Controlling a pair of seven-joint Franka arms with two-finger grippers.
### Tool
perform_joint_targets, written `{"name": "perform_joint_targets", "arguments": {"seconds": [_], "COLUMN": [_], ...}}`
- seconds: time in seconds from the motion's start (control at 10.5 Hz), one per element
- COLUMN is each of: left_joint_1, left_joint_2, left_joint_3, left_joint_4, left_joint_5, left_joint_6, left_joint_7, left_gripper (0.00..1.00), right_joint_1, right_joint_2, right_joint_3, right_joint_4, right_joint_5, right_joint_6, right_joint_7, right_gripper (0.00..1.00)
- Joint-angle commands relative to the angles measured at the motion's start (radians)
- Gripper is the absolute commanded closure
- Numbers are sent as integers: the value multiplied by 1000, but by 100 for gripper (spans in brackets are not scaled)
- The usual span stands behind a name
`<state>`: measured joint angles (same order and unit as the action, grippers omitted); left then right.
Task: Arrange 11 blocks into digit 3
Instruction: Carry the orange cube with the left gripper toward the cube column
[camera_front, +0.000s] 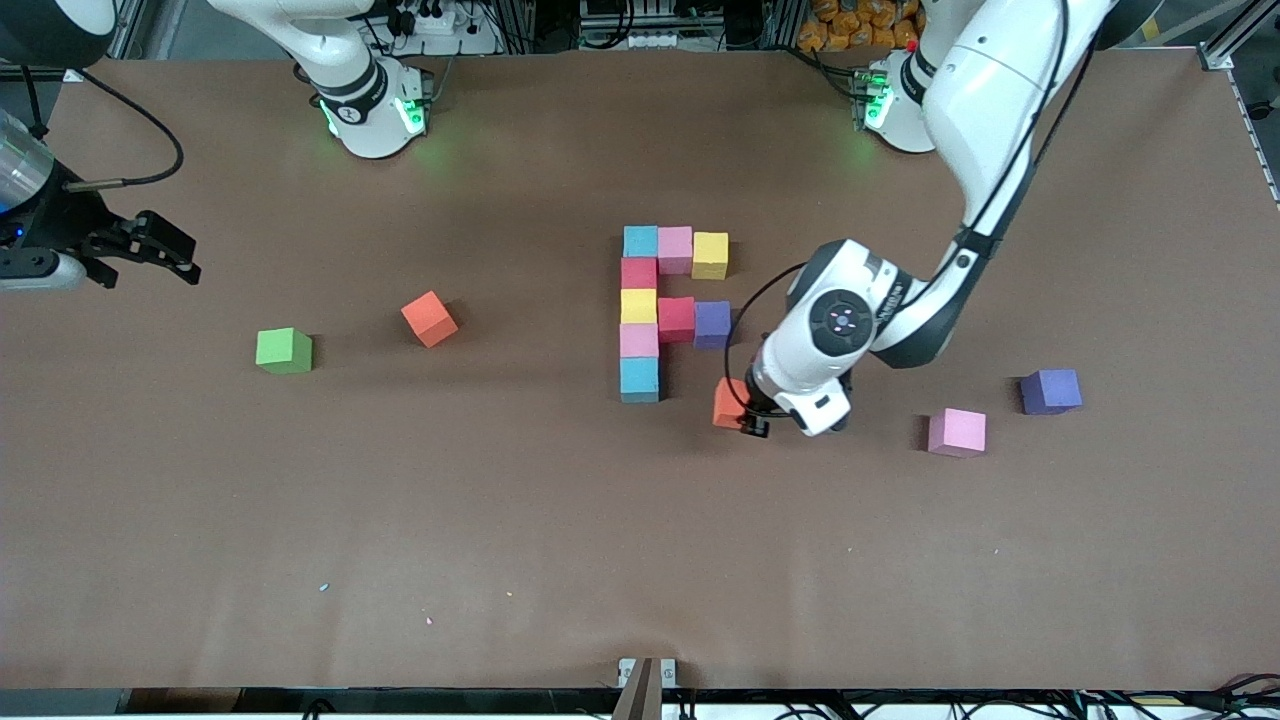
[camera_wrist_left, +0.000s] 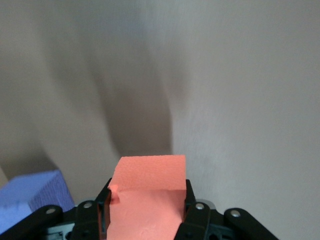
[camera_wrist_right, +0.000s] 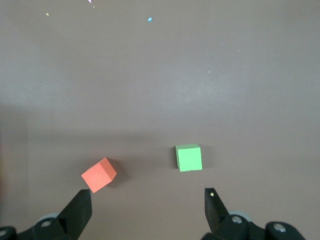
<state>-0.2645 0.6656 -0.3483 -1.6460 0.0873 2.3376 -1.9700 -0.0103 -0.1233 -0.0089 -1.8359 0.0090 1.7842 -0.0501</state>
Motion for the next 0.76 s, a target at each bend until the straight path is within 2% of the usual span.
{"name": "perform_joint_targets", "arguments": {"seconds": [0.0,0.1,0.29,0.38,0.57,0.67], "left_joint_1": [-67,-79,-82,-96,-110,-110], "left_joint_2": [52,55,65,75,81,83], "left_joint_3": [14,25,28,29,32,32], "left_joint_4": [60,61,60,60,60,60], "left_joint_5": [-12,-11,-12,-5,-3,-4], "left_joint_6": [-23,-23,-23,-23,-24,-24], "left_joint_7": [-29,-50,-75,-116,-130,-165], "left_gripper": [100,100,100,100,100,100], "right_joint_1": [-13,-16,-31,-31,-17,-16], "right_joint_2": [-27,-26,-15,-13,-18,-21], "right_joint_3": [-5,-16,-17,-13,-3,-3], "right_joint_4": [-14,-8,9,20,20,20], "right_joint_5": [49,81,89,76,-7,-10], "right_joint_6": [21,24,24,33,61,61], "right_joint_7": [1,-2,-2,1,6,6], "right_gripper": [0,0,0,0,0,0]}}
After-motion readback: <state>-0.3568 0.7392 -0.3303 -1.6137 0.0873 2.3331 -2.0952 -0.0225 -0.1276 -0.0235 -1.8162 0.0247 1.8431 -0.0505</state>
